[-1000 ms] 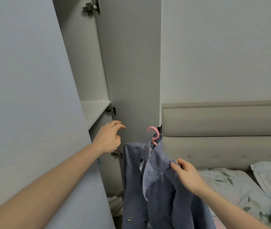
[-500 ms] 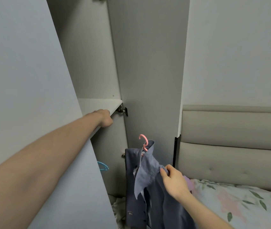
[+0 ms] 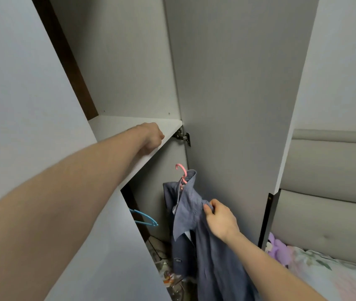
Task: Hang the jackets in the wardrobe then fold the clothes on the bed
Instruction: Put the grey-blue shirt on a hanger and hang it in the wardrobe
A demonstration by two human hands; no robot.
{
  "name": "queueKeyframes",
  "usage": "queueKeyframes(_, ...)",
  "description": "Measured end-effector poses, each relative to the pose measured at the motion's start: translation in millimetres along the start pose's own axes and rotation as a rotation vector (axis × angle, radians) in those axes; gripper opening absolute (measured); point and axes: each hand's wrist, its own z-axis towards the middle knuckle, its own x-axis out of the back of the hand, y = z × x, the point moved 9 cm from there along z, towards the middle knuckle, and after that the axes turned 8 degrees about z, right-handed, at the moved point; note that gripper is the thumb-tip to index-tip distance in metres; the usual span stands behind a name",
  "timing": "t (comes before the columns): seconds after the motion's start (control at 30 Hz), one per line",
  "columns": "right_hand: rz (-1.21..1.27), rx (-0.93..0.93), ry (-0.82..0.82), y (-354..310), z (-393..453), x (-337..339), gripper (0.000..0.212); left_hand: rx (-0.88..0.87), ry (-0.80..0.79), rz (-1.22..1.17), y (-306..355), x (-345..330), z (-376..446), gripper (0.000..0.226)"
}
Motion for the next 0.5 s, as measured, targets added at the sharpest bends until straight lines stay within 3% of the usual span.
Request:
queueKeyframes(0.1, 0.011, 0.039, -0.018, -15.1, 26.6, -12.6, 0.031, -0.011, -0.063, -0.008, -5.2, 1.6, 9.4, 0.052)
queueKeyframes(0.5, 0.055, 0.172, -0.097, -75.9, 100.5, -70.3, 0.031, -0.043, -0.096, -0.195, -12.2, -4.4, 32.6, 0.042)
